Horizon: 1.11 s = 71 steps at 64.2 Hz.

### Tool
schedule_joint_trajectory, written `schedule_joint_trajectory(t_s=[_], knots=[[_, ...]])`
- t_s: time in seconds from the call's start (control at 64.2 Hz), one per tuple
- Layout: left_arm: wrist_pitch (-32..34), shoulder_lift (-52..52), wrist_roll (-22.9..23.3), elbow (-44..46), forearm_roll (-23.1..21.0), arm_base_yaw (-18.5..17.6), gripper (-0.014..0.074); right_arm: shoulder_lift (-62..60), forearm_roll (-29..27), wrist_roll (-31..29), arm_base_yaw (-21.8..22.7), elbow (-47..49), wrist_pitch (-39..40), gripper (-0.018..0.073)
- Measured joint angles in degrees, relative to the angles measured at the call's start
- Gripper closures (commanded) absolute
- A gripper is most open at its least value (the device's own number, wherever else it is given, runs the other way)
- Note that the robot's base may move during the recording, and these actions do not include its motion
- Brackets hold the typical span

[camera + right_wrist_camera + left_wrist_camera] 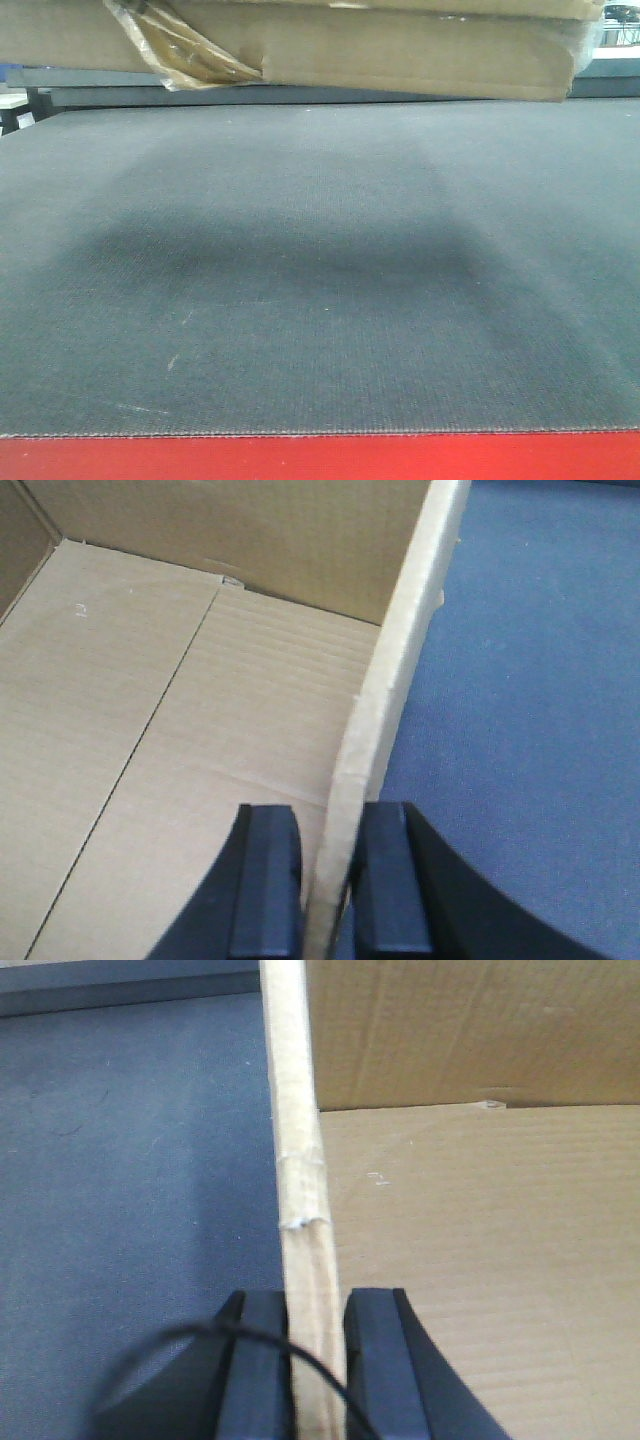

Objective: Grab carton from right shelf to conveyor
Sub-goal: 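Carry the carton over the grey conveyor belt with both grippers, then lower the carton onto the belt and open both grippers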

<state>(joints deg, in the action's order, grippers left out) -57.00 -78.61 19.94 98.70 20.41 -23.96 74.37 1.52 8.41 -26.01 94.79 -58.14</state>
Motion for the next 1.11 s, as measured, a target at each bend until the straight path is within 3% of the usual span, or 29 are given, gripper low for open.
schedule_joint_trajectory(t_s=[0.296, 0.732, 0.778, 0.856, 0.949, 1.043, 1.105], knots=[[-2.1, -3.2, 0.0, 0.0, -3.5, 0.0, 0.0616, 4.1, -0.2, 0.0, 1.8, 0.0, 0.0, 0.0626], [-2.2, -18.4, 0.2, 0.0, -4.0, 0.4, 0.0608, 20.1, 0.5, -0.9, 6.4, 0.0, 6.8, 0.0599], [-2.2, -19.2, 0.3, 0.0, -4.0, 0.4, 0.0573, 21.2, 0.5, -1.3, 6.4, -0.1, 6.8, 0.0533], [-2.0, -20.0, 0.3, 0.0, -3.5, 0.4, 0.0460, 21.8, 0.6, -1.7, 6.4, -0.1, 7.2, 0.0320], [-1.1, -20.4, 0.2, 0.0, -4.4, 0.4, 0.0204, 22.2, 0.1, -1.9, 6.4, -0.1, 8.1, -0.0002], [0.2, -20.5, 0.1, 0.0, -4.9, 0.4, -0.0034, 22.3, -0.5, -2.1, 6.3, -0.1, 8.7, -0.0009], [0.7, -20.5, 0.1, 0.0, -5.2, 0.4, 0.0017, 22.3, -0.5, -2.1, 6.3, -0.1, 8.7, -0.0009]])
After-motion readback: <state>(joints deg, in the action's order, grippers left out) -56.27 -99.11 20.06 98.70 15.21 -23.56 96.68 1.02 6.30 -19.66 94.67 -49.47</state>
